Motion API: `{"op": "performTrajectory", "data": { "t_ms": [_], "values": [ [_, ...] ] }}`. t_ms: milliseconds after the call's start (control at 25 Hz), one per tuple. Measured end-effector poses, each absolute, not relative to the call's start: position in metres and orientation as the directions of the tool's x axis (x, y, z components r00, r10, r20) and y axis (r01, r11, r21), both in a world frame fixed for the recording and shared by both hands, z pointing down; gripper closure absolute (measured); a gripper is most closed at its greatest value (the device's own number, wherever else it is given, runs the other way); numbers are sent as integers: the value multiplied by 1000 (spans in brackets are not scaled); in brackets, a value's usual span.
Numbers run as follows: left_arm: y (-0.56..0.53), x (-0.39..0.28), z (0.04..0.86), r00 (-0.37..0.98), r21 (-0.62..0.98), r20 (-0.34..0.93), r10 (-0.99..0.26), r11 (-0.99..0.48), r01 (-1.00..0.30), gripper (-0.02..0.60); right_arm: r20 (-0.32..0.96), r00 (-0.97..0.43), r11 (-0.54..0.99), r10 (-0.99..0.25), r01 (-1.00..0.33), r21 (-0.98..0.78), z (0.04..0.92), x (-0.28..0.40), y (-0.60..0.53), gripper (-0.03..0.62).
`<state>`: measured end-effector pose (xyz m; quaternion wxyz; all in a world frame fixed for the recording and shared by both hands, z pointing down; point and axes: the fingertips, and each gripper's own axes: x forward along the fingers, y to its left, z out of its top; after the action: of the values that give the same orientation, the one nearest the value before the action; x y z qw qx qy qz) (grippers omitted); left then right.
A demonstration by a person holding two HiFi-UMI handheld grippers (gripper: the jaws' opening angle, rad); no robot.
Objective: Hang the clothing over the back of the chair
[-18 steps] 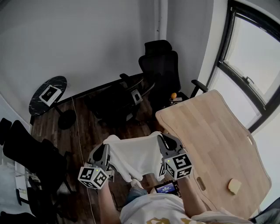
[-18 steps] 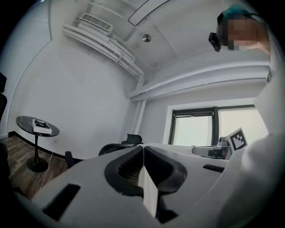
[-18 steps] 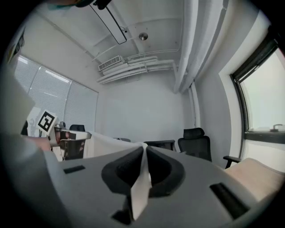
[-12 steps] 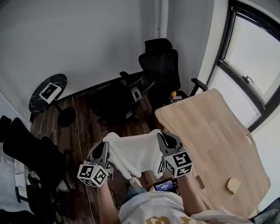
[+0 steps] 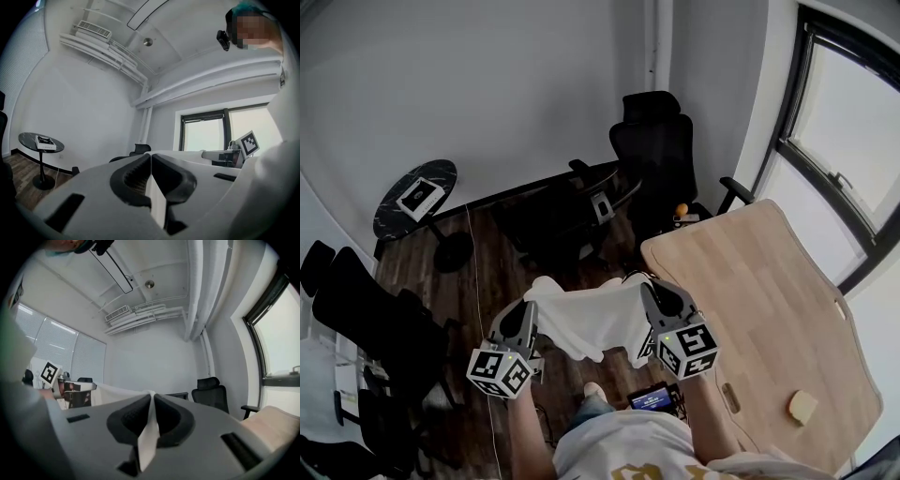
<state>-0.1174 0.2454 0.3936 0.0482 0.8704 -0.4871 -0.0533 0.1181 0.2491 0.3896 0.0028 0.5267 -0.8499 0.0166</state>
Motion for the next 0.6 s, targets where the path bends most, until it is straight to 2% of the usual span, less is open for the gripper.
{"op": "performTrajectory", "data": {
  "t_ms": [280, 440, 600],
  "values": [
    [230, -120, 391, 514, 125, -35, -857, -514, -849, 557, 16, -460, 459, -888, -888, -34, 389, 116, 229, 569],
    [210, -120, 394, 508, 145, -46, -860, -508, -849, 557, -9, -494, 493, -869, -865, -97, 389, 116, 213, 569],
    [176, -124, 396, 504, 153, -54, -862, -506, -849, 557, -7, -505, 504, -863, -861, -69, 387, 112, 183, 569]
  ]
}}
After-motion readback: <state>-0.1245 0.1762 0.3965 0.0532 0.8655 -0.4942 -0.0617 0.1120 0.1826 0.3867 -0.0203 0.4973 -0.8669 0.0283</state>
